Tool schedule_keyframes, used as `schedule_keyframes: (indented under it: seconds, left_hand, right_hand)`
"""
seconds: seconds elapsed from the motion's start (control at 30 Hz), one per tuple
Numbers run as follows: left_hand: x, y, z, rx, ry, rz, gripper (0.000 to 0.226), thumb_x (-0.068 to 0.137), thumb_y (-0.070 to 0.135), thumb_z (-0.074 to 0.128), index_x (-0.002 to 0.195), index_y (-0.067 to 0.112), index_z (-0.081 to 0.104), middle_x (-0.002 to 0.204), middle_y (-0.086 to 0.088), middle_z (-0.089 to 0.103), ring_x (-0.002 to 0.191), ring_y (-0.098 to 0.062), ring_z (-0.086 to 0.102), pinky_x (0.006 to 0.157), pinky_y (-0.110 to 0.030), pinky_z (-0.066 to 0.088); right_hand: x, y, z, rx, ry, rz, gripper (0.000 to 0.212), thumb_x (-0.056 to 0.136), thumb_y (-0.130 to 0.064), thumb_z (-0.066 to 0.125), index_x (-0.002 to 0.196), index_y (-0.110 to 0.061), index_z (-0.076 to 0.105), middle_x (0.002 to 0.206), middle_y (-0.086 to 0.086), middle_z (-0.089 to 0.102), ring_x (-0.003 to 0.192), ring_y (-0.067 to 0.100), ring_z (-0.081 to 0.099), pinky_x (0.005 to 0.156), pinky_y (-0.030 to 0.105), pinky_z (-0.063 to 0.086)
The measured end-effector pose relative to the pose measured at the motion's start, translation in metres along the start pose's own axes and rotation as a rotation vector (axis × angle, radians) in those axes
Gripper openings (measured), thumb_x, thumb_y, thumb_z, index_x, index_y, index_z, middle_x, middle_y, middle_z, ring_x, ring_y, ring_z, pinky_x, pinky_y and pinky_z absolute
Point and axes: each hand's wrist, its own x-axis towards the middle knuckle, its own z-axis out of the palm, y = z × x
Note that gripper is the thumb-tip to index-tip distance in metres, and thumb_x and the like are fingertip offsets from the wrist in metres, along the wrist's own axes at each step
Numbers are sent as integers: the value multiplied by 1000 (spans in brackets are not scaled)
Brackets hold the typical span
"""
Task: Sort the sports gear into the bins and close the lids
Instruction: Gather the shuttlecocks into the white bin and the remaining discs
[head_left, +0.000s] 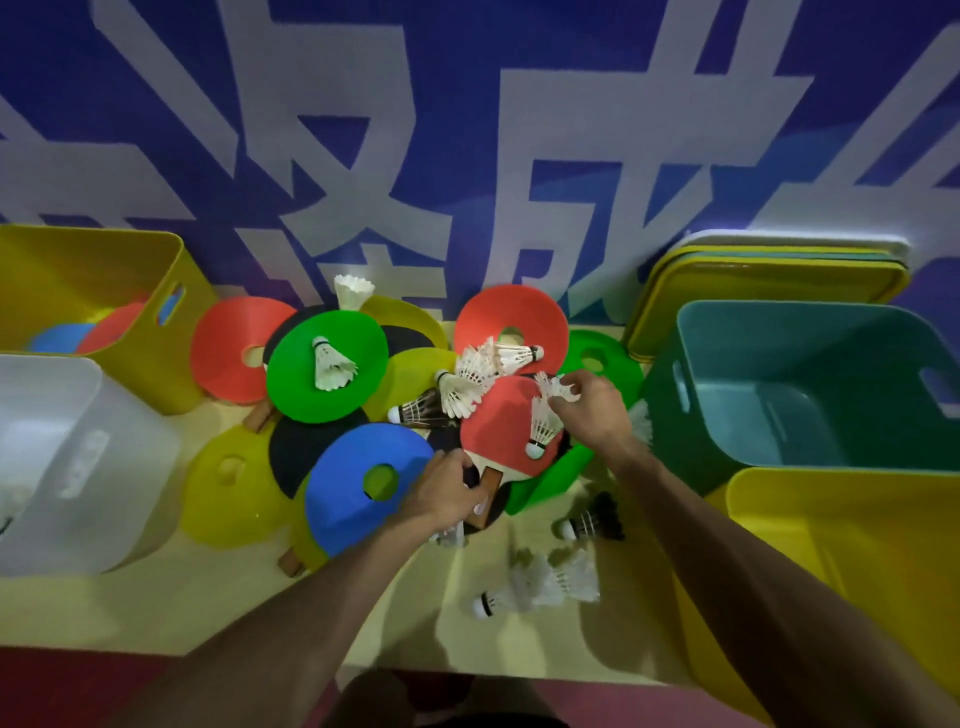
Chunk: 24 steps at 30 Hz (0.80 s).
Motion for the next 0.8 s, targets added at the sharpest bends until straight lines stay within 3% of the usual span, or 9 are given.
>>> schedule_keyframes:
  seconds: [0.1, 0.27, 0.37, 0.5, 0.63, 0.8]
  left_hand:
    - [5, -3, 11, 75, 25, -72, 46, 85, 38, 62, 121, 12, 49, 120, -10, 47, 110, -30, 52, 89, -42, 46]
    - [-1, -16, 31, 202, 17, -108, 45, 89, 45, 55, 113, 9, 44, 115, -16, 49, 105, -35, 51, 78, -39, 43]
    - [-7, -20, 41, 310, 55, -95, 44, 90, 38, 54, 118, 7, 41, 118, -18, 49, 108, -35, 50, 78, -40, 43]
    - [-7, -22, 45, 244, 113, -119, 52, 88, 33, 60, 125, 4, 38, 122, -19, 49, 113, -36, 48, 81, -42, 42]
    - [-6, -25, 45, 153, 117, -133, 54, 83, 20, 66, 126, 3, 40, 127, -18, 46, 119, -33, 44, 90, -40, 41]
    - [-10, -23, 34, 49, 133, -164, 57, 78, 22, 73, 125, 2, 46, 126, -17, 46, 118, -32, 45, 90, -36, 39]
  right_hand:
    - [4, 19, 3, -21, -30, 50, 46, 82, -30, 64, 123, -11, 57, 124, 17, 59, 110, 31, 57, 94, 43, 50]
    - [12, 35, 12, -39, -54, 89, 61, 75, -40, 63, 129, -14, 50, 126, 15, 57, 111, 31, 56, 94, 48, 50]
    - [14, 38, 19, -70, -74, 118, 65, 77, -49, 60, 128, -11, 46, 121, 14, 59, 106, 32, 57, 93, 50, 48]
    - [18, 37, 28, -183, -95, 139, 73, 84, -62, 49, 133, -9, 39, 126, 14, 58, 117, 33, 53, 106, 55, 33]
    - [19, 29, 37, -345, -194, 171, 97, 83, -77, 33, 149, -7, 16, 141, 16, 48, 133, 35, 41, 114, 59, 8]
    - [19, 18, 50, -400, -158, 187, 97, 84, -69, 45, 149, -3, 13, 141, 18, 47, 133, 36, 40, 112, 54, 14]
